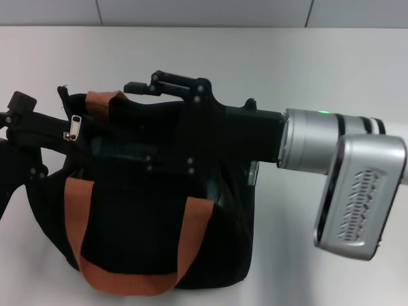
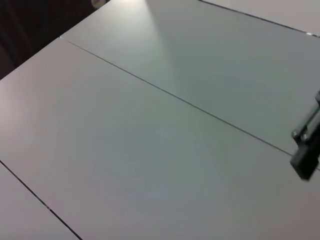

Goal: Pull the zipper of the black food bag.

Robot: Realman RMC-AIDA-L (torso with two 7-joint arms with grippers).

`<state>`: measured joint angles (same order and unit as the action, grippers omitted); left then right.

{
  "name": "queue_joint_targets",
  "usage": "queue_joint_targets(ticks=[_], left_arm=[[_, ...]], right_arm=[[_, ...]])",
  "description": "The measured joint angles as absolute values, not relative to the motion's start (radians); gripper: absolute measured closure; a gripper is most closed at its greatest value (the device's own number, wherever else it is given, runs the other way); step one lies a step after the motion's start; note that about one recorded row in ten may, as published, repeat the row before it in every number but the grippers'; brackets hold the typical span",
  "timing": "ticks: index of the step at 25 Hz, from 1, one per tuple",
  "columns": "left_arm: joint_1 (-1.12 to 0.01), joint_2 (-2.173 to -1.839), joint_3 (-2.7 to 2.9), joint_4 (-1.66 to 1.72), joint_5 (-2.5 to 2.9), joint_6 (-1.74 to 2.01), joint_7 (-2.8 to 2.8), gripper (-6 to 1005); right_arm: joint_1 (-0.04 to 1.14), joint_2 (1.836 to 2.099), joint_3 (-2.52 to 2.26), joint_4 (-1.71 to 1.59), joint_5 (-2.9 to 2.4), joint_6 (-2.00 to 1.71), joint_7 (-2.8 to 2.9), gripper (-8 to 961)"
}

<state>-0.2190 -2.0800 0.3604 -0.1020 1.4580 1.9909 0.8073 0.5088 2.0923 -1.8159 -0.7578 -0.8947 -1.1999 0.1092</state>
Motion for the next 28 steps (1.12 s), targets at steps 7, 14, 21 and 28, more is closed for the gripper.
queue_joint_targets(ticks=[7, 14, 21, 28], left_arm=[[-0.217, -2.080, 0.361, -0.103, 1.463, 1.998, 0.810, 991], [-0.221, -2.080, 0.367, -0.104, 1.467, 2.005, 0.817, 991], [-0.226, -2.080, 0.367, -0.104, 1.476, 2.010, 0.818, 992], [-0.227, -2.080, 0.367, -0.106, 1.476, 2.010, 0.818, 991]], right_arm=[[0.512, 2.092, -1.981, -0.751, -0.705, -1.097, -0.124, 212], [0.522, 2.092, -2.100, -0.745, -0.536, -1.049, -0.307, 212], [0.537, 2.092, -2.149, -0.749, -0.492, -1.028, -0.387, 212], [0.543, 2.092, -2.180, -0.747, -0.418, -1.026, -0.479, 212]])
